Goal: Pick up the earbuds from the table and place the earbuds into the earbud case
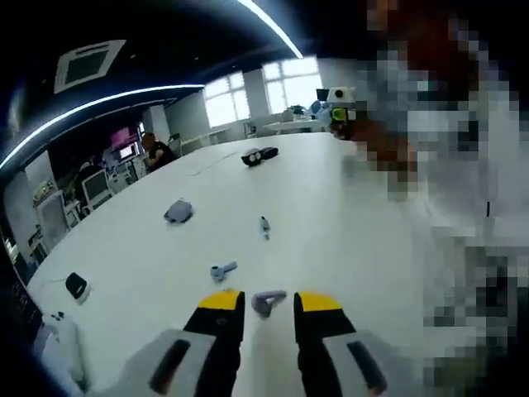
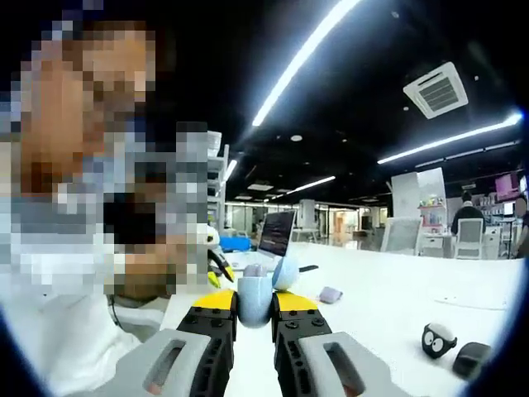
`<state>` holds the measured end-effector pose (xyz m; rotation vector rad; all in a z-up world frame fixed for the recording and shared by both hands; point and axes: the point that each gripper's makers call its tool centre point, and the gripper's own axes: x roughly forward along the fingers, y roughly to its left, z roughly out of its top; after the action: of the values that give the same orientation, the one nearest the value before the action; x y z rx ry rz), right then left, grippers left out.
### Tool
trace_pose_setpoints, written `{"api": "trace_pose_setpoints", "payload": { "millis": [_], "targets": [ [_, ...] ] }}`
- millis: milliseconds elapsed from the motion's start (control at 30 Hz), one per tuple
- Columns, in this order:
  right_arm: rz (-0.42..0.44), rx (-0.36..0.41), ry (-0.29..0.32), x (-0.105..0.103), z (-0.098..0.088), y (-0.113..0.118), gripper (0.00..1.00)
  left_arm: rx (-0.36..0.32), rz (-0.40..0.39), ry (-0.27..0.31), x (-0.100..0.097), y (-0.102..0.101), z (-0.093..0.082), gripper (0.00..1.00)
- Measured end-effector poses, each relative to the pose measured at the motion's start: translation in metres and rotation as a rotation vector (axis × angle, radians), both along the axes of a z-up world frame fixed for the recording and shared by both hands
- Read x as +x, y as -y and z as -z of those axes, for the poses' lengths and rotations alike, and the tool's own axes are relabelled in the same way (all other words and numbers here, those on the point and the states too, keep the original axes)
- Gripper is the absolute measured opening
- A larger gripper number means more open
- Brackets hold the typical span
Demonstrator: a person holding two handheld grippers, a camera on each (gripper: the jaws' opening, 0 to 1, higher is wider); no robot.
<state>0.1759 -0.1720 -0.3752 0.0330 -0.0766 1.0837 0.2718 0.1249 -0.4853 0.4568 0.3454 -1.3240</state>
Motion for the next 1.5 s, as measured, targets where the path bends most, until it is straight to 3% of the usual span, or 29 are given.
{"api": "trace_pose_setpoints", "payload": {
  "millis": [167,267,467,800,833,967,1100,1167,1267,1367,1500],
  "targets": [
    [-0.030,0.022,-0.006,-0.005,-0.003,-0.002,0.15,0.020,0.020,-0.038,0.006,0.001,0.012,0.25],
    [-0.051,0.037,-0.010,-0.007,-0.006,-0.003,0.15,-0.021,0.033,-0.054,0.008,0.007,0.011,0.25],
    [-0.133,0.015,-0.054,-0.016,0.006,-0.011,0.15,-0.018,0.070,-0.096,0.010,0.011,0.025,0.23],
    [-0.142,-0.016,-0.074,-0.016,0.013,-0.015,0.15,-0.055,0.077,-0.131,0.010,0.013,0.026,0.23],
    [-0.146,-0.022,-0.073,-0.017,0.014,-0.017,0.15,-0.092,0.073,-0.165,0.012,0.013,0.026,0.22],
    [-0.146,-0.031,-0.075,-0.016,0.016,-0.017,0.15,-0.095,0.070,-0.176,0.019,0.010,0.026,0.13],
    [-0.144,-0.031,-0.076,-0.016,0.016,-0.017,0.15,-0.086,0.040,-0.162,0.022,0.013,0.028,0.13],
    [-0.140,-0.029,-0.079,-0.014,0.017,-0.017,0.15,-0.089,0.028,-0.156,0.024,0.012,0.025,0.12],
    [-0.123,-0.037,-0.080,-0.011,0.018,-0.017,0.15,-0.094,-0.037,-0.104,0.031,0.014,0.006,0.12],
    [-0.077,-0.063,-0.071,-0.004,0.022,-0.019,0.15,-0.054,-0.103,-0.067,0.031,0.026,-0.011,0.12],
    [0.004,-0.094,-0.040,0.008,0.025,-0.019,0.15,-0.089,-0.213,-0.034,0.033,0.050,-0.044,0.12]
  ]
}}
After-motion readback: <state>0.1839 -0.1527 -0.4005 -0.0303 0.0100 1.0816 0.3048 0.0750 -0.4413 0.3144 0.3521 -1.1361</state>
